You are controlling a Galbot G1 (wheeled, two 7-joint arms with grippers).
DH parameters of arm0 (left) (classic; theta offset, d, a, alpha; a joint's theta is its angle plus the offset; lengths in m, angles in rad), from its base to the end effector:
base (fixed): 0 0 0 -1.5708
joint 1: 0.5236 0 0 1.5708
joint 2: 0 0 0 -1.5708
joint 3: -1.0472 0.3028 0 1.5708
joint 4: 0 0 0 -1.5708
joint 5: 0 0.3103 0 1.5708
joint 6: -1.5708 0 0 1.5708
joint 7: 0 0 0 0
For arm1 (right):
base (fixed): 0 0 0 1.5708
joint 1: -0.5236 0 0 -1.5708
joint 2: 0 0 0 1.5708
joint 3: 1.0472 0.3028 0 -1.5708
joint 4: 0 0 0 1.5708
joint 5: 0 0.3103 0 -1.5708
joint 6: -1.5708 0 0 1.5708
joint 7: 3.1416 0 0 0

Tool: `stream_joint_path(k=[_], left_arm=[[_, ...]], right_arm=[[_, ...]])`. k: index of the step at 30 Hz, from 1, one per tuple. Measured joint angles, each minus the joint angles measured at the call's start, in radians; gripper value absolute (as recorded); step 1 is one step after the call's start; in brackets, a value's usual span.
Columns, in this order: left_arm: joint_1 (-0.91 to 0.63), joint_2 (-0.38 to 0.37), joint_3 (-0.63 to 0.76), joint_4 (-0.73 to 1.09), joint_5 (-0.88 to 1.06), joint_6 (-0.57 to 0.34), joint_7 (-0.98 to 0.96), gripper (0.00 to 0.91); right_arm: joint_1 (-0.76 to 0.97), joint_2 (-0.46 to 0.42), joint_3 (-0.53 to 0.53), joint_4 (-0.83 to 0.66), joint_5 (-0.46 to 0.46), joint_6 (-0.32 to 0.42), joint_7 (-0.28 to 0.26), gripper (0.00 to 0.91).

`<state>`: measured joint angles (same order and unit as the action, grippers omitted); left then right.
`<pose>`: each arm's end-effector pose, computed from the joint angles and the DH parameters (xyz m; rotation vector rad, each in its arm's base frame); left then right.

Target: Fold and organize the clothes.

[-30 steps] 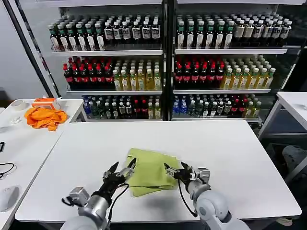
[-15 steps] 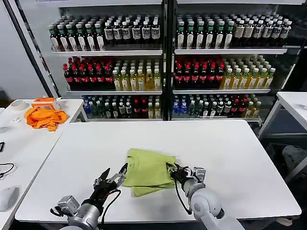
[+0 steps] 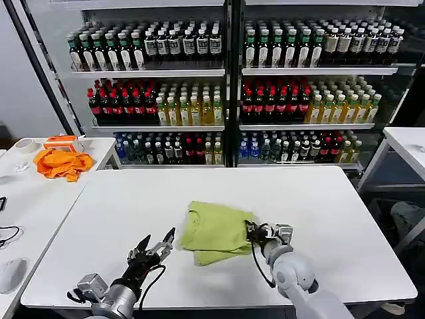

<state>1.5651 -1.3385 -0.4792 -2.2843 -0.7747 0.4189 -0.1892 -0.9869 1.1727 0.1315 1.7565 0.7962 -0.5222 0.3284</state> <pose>0.1544 0.0128 -0.2024 -0.2401 -2.7012 0.7190 0.2977 0.0123 -0.2540 0.2939 -2.5624 -0.2646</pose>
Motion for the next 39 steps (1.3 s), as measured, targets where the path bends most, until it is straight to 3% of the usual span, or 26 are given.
stream_joint_path(k=[5,6,7,13,17,26,39], left_arm=[[-0.002,-0.004,0.009,0.0,0.003,0.002,0.002,0.907],[-0.003,-0.005,0.01,0.001,0.005,0.003,0.002,0.907],[-0.004,-0.005,0.012,0.003,0.007,0.003,0.002,0.907],[-0.009,-0.006,0.027,0.015,0.032,-0.002,0.007,0.907],[-0.013,-0.001,0.025,0.023,0.068,-0.014,0.011,0.907],[-0.033,0.027,-0.005,0.046,0.192,-0.044,0.026,0.907],[-0.05,0.072,0.0,0.077,0.342,-0.089,0.03,0.907]], right_arm=[[0.017,-0.036,0.03,-0.007,-0.021,-0.015,-0.024,0.0],[0.02,-0.043,0.035,-0.01,-0.028,-0.019,-0.03,0.151],[0.022,-0.052,0.04,-0.014,-0.036,-0.023,-0.038,0.907],[0.028,-0.095,0.064,-0.02,-0.089,-0.031,-0.086,0.907],[0.003,-0.112,0.086,0.002,-0.148,0.007,-0.114,0.907],[-0.129,-0.121,0.15,0.094,-0.344,0.18,-0.147,0.907],[-0.258,-0.082,0.227,0.124,-0.533,0.452,-0.136,0.907]])
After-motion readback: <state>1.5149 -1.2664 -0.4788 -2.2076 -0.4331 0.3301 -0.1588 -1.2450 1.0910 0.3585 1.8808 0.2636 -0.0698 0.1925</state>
